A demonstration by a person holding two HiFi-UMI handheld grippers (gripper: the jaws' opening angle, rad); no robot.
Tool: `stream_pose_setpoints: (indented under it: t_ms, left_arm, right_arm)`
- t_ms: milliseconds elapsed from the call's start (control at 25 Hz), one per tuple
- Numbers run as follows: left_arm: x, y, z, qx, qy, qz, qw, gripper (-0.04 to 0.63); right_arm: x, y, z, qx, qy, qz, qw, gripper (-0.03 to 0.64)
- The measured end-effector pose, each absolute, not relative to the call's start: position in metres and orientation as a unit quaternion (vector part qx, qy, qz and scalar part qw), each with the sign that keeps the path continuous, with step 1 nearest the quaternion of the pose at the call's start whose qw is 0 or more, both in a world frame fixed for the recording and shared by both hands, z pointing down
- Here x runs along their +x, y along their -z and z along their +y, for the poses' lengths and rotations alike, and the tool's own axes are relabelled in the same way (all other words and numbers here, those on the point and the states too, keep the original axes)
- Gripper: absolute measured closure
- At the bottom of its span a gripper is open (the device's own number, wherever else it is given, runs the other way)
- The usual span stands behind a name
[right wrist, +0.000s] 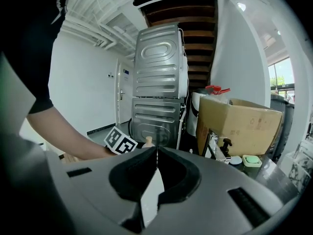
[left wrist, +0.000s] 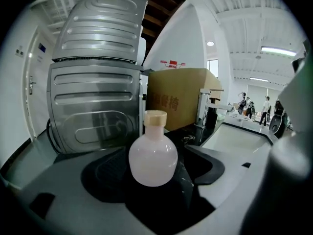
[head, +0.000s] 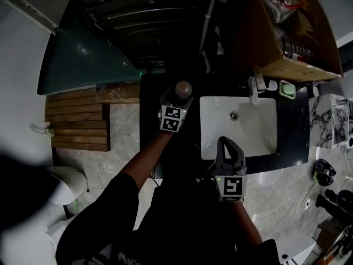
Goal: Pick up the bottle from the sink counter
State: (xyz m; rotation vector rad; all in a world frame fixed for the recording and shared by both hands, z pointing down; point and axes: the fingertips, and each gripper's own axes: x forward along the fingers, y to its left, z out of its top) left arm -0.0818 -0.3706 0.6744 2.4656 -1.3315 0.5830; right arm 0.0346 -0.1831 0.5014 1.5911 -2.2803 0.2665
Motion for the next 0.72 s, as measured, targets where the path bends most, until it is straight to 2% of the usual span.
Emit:
stream_pose_setpoints:
  t_ms: [720]
  left_arm:
    - [-0.073, -0.693, -0.392, 0.831, -0.283, -0.461, 0.128, 0.226]
  right_arm:
    - [0.053, -0.5, -0.183, 0.588, -0.108, -0.784, 0.169, 0.578]
